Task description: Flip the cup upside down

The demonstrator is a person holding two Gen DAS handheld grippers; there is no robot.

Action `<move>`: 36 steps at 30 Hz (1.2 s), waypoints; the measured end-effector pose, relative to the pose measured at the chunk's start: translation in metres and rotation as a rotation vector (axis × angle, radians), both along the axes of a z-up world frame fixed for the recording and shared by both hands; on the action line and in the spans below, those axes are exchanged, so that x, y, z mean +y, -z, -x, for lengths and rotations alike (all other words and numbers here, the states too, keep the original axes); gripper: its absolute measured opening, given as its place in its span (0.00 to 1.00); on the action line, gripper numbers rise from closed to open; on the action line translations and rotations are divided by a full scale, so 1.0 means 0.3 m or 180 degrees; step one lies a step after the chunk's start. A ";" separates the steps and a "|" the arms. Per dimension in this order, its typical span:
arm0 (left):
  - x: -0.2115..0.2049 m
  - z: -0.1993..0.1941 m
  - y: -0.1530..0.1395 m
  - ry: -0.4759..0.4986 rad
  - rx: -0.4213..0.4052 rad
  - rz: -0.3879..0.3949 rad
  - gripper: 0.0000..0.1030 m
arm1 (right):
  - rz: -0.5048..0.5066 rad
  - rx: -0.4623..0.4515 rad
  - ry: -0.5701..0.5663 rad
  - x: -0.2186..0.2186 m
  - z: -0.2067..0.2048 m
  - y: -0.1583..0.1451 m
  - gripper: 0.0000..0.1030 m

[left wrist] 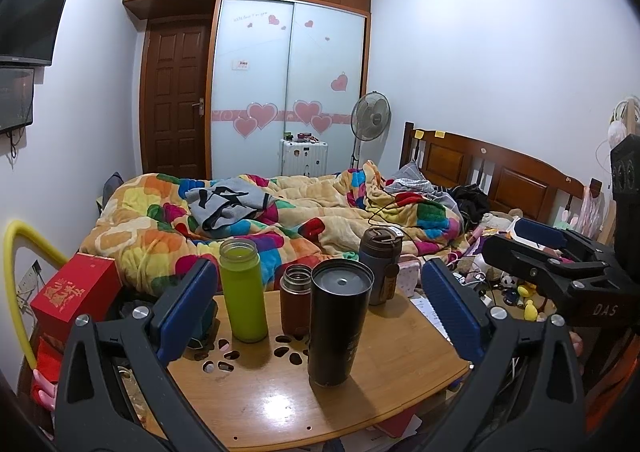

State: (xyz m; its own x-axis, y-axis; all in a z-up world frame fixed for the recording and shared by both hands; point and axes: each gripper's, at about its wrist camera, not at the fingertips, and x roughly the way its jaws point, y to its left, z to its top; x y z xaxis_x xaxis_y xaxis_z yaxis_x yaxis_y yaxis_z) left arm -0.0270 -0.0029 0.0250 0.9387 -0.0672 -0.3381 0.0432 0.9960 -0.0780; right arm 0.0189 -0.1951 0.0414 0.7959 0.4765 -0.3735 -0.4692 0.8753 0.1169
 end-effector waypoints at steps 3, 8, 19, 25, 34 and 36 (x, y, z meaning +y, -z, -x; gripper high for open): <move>0.001 0.000 0.000 0.0002 0.0002 0.0000 1.00 | -0.0001 0.0000 -0.0004 -0.001 0.000 0.000 1.00; -0.008 -0.009 0.007 0.0017 0.0011 0.0001 1.00 | 0.0002 -0.0001 -0.0005 0.000 0.000 0.000 1.00; -0.034 -0.010 0.012 0.0086 -0.0009 -0.0029 1.00 | 0.0006 -0.0001 -0.0006 -0.006 0.001 -0.001 1.00; -0.033 -0.018 0.017 0.0102 0.0023 0.0003 1.00 | 0.0007 0.0002 -0.0007 -0.005 0.000 -0.001 1.00; -0.026 -0.023 0.020 0.0107 0.0036 0.0042 1.00 | 0.0011 0.0003 -0.0004 -0.006 -0.001 -0.001 1.00; -0.026 -0.023 0.021 0.0101 0.0042 0.0038 1.00 | 0.0014 0.0003 -0.0007 -0.008 -0.001 -0.002 1.00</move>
State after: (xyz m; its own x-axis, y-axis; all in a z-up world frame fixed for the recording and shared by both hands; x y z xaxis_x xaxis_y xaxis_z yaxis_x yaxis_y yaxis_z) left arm -0.0199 -0.0106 0.0188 0.9316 -0.1008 -0.3493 0.0736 0.9932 -0.0905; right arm 0.0193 -0.1974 0.0419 0.7945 0.4766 -0.3764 -0.4710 0.8748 0.1135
